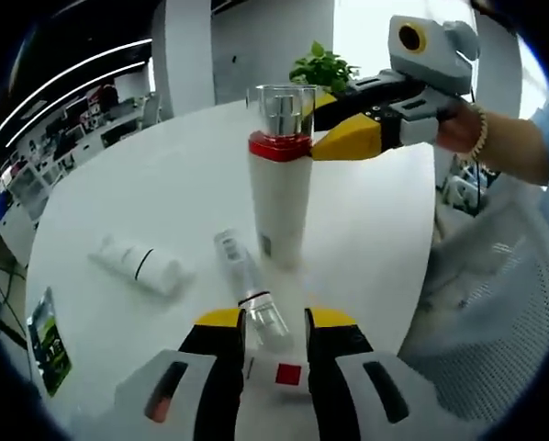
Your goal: Arrange the skincare products in the storage area until every visible bottle or jar stands upright without overlapping.
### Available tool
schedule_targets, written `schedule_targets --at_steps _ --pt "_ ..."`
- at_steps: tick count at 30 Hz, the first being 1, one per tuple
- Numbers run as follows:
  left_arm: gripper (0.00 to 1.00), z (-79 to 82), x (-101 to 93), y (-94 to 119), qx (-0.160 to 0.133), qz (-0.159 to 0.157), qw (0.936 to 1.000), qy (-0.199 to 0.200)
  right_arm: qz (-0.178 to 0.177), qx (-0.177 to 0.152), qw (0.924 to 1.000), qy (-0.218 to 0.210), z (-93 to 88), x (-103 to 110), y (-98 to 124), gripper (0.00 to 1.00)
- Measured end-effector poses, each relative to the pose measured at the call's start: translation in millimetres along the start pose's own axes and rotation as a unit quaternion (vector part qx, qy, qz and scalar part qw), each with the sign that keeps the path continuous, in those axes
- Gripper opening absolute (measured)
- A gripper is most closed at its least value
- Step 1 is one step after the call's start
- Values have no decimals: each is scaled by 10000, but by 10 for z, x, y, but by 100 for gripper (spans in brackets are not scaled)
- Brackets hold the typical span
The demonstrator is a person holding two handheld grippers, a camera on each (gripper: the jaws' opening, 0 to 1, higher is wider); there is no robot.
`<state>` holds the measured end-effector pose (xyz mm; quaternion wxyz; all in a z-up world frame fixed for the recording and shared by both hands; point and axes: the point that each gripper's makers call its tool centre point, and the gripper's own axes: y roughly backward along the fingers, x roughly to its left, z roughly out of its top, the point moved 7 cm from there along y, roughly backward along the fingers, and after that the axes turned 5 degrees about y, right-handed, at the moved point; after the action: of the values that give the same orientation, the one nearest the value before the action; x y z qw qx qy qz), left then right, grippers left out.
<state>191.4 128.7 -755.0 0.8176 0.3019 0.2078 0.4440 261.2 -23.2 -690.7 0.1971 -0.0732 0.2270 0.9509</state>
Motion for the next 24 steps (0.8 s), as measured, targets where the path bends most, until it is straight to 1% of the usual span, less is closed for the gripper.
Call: schedule_targets --at_steps 5,7,9,10,13,15,18,20,21,24 --pt "22 -31 2 -84 125 99 9999 34 -85 -9 9999 -104 -14 -35 1 19" --pt "22 -48 15 -126 146 105 9997 192 -146 24 9997 -183 -30 -47 12 18" --pt "21 -79 21 -171 232 134 9989 381 -238 103 9995 -196 -53 -51 37 17" --pt "21 -94 24 -186 269 164 9987 402 -266 90 9994 -218 -63 -43 54 16" --pt "20 -107 12 -216 285 210 9985 427 -258 68 9990 -351 -108 26 129 15" --pt "20 -137 4 -235 372 284 9983 360 -273 97 9990 -349 -135 58 161 14" --pt "18 -162 -11 -255 458 316 9979 332 -265 130 9988 -385 -169 123 212 14" --pt "17 -154 3 -247 445 353 9977 380 -243 138 9988 -407 -183 157 221 14" --pt "16 -147 13 -240 426 413 9972 454 -232 162 9988 -401 -195 184 223 14" --pt "15 -106 89 -175 320 614 9964 495 -194 248 9989 -348 -229 236 218 13"
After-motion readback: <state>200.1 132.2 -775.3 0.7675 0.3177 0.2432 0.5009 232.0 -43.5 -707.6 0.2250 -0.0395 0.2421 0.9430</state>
